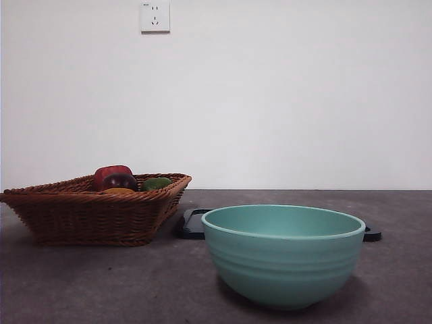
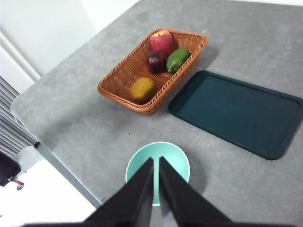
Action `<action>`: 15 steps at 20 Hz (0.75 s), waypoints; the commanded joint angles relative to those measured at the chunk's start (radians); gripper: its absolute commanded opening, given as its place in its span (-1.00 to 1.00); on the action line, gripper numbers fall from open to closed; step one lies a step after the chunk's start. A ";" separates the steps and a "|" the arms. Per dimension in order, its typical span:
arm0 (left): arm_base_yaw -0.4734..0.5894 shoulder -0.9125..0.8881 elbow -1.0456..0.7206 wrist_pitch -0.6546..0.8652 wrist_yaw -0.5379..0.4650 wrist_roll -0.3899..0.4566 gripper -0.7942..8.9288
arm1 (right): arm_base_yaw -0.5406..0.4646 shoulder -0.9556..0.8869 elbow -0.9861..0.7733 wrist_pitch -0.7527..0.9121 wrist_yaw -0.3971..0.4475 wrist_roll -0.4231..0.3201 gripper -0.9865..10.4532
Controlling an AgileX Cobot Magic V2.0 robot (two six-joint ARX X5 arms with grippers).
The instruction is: Pick up the wifruite, put it on the bowl, pick up the plate, put it on desk
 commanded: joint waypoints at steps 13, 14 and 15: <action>-0.025 0.089 0.021 0.064 0.004 0.050 0.52 | 0.005 0.002 0.020 0.001 0.134 0.018 0.32; -0.025 0.089 0.021 0.068 0.004 0.050 0.52 | 0.005 0.002 0.020 0.002 0.134 0.018 0.33; -0.025 0.089 0.021 0.072 0.005 0.050 0.51 | 0.005 0.002 0.020 0.002 0.134 0.018 0.33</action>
